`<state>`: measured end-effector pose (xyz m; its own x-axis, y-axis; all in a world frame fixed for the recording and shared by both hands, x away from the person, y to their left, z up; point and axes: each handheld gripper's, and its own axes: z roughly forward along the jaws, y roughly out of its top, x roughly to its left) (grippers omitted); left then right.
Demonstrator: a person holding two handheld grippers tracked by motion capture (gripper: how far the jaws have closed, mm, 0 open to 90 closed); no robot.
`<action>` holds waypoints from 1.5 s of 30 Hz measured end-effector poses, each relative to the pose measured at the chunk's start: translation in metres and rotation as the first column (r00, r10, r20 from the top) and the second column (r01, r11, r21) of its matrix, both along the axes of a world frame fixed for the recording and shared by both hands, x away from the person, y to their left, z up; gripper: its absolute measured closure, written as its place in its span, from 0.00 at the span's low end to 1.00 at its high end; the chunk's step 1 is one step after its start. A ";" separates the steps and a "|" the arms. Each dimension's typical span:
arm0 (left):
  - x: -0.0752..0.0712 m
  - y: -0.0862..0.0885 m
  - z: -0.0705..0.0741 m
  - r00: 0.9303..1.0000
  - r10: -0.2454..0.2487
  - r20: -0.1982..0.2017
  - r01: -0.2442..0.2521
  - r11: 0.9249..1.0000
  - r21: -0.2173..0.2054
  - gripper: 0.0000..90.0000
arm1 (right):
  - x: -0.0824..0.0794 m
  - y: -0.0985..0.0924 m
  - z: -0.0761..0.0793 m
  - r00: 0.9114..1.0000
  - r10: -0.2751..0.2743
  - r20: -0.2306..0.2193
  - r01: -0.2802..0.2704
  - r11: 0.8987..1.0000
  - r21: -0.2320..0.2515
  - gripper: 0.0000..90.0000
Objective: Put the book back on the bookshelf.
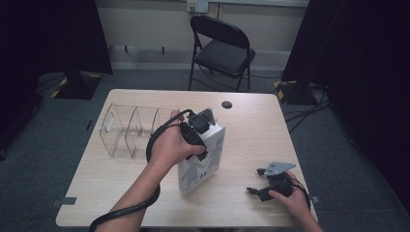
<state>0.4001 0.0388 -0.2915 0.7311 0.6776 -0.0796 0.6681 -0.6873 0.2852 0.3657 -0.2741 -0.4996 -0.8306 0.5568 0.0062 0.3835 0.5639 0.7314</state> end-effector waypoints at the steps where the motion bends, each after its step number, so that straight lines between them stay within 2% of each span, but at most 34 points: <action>1: 0.000 0.002 0.001 1.000 -0.010 0.004 0.010 1.000 0.008 0.58 | 0.000 0.000 0.000 1.000 0.000 0.001 0.000 1.000 0.000 0.15; 5: -0.001 0.006 0.002 1.000 0.017 -0.003 -0.017 1.000 -0.005 0.59 | 0.000 0.000 0.000 1.000 0.000 0.000 0.000 1.000 0.000 0.15; 9: -0.002 0.012 0.003 1.000 0.011 -0.001 -0.011 1.000 0.007 0.59 | 0.000 0.000 0.000 1.000 0.000 0.000 0.000 1.000 0.000 0.15; 11: -0.003 0.013 0.003 1.000 0.027 0.001 -0.027 1.000 -0.005 0.59 | 0.000 0.000 0.000 1.000 0.000 0.000 0.000 1.000 0.000 0.15; 12: -0.003 0.015 0.005 1.000 0.019 0.002 -0.019 1.000 0.009 0.59 | 0.000 0.000 0.000 1.000 0.000 0.000 0.000 1.000 0.000 0.15; 15: -0.004 0.018 0.005 1.000 0.028 -0.001 -0.028 1.000 -0.003 0.59 | 0.000 0.000 0.000 1.000 0.000 0.000 0.000 1.000 0.000 0.15; 18: -0.004 0.021 0.006 1.000 0.021 0.002 -0.021 1.000 0.007 0.59 | 0.000 0.000 0.000 1.000 0.000 0.000 0.000 1.000 0.000 0.15; 19: -0.006 0.021 0.005 0.999 0.039 0.008 -0.039 0.999 -0.015 0.59 | 0.000 0.000 0.000 1.000 0.000 0.000 0.000 1.000 0.000 0.15; 20: -0.005 0.024 0.006 1.000 0.013 0.010 -0.013 1.000 0.006 0.59 | 0.000 0.000 0.000 1.000 0.000 0.000 0.000 1.000 0.000 0.15; 21: -0.006 0.023 0.005 0.999 0.040 0.012 -0.040 0.999 -0.017 0.59 | 0.000 0.000 0.000 1.000 0.000 0.000 0.000 1.000 0.000 0.15; 23: -0.007 0.025 0.006 0.999 0.043 0.008 -0.043 0.999 -0.008 0.59 | 0.000 0.000 0.000 1.000 0.000 0.000 0.000 1.000 0.000 0.15; 32: -0.009 0.034 0.007 0.999 0.051 0.009 -0.051 0.998 -0.020 0.59 | 0.000 0.000 0.000 1.000 0.000 0.000 0.000 1.000 0.000 0.15; 37: -0.010 0.038 0.007 0.999 0.047 0.003 -0.047 0.999 0.001 0.59 | 0.000 0.000 0.000 1.000 0.000 0.000 0.000 1.000 0.000 0.15; 38: -0.011 0.039 0.006 0.998 0.058 0.001 -0.058 0.998 -0.009 0.59 | 0.000 0.000 0.000 1.000 0.001 0.000 -0.001 1.000 0.000 0.15; 45: -0.012 0.046 0.008 0.997 0.074 -0.003 -0.074 0.997 -0.003 0.59 | 0.000 0.000 0.000 1.000 0.000 0.000 0.000 1.000 0.000 0.15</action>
<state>0.3877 0.0845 -0.2838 0.6787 0.7297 -0.0838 0.7180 -0.6351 0.2847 0.3658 -0.2741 -0.4996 -0.8308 0.5565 0.0063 0.3833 0.5640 0.7314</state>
